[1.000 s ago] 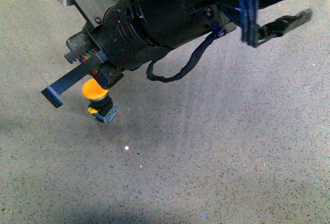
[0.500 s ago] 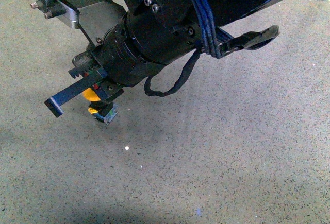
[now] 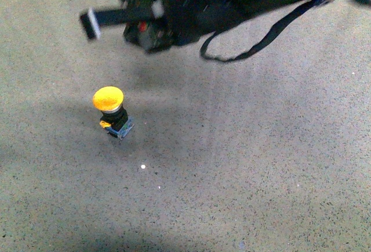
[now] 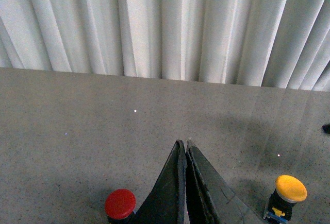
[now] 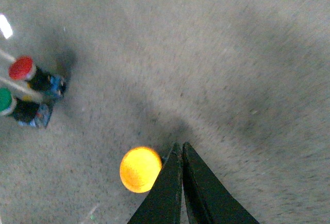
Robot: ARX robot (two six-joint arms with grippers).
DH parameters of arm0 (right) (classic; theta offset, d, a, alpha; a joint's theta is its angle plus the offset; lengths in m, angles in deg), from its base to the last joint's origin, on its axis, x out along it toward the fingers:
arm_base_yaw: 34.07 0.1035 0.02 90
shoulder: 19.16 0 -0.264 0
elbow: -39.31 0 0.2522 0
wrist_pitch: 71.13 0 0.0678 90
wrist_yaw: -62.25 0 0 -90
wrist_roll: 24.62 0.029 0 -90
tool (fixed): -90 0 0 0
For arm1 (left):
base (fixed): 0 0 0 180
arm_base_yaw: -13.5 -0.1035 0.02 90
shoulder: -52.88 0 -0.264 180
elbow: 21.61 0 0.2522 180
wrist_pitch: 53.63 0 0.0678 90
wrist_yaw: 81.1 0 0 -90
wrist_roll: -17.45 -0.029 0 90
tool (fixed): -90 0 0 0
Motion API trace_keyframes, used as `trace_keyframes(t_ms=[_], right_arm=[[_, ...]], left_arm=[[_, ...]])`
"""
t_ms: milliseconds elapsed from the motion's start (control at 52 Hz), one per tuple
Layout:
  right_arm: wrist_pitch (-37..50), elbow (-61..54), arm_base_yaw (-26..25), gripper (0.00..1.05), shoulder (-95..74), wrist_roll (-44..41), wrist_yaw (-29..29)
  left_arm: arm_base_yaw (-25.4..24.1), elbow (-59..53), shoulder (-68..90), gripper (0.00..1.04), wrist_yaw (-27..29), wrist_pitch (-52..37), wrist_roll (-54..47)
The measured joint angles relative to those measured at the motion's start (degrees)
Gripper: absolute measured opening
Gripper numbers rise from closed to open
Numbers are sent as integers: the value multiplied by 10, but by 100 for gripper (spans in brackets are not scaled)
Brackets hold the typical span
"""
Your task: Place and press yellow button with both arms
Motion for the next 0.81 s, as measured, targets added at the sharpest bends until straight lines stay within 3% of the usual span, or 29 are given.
trace_keyframes(t_ms=[135,250,308,365,423,538,808], right_arm=[[38,-48,-34,4,83,17,5],[55,-108,-66,22,158,24,18],[122,-154,-68,20,186,15,110],[246,-216,-70,9,211,-2,244],[340,-281,-81,1,242,-12,329],[380,-349,-107,1,287,-19,334],[388,-489,-165,1,411,-24,269]], left_arm=[[0,0,0,1,0,0,0],[0,0,0,1,0,0,0],[0,0,0,1,0,0,0],[0,0,0,1,0,0,0],[0,0,0,1,0,0,0],[0,0,0,1,0,0,0],[0,0,0,1,0,0,0]])
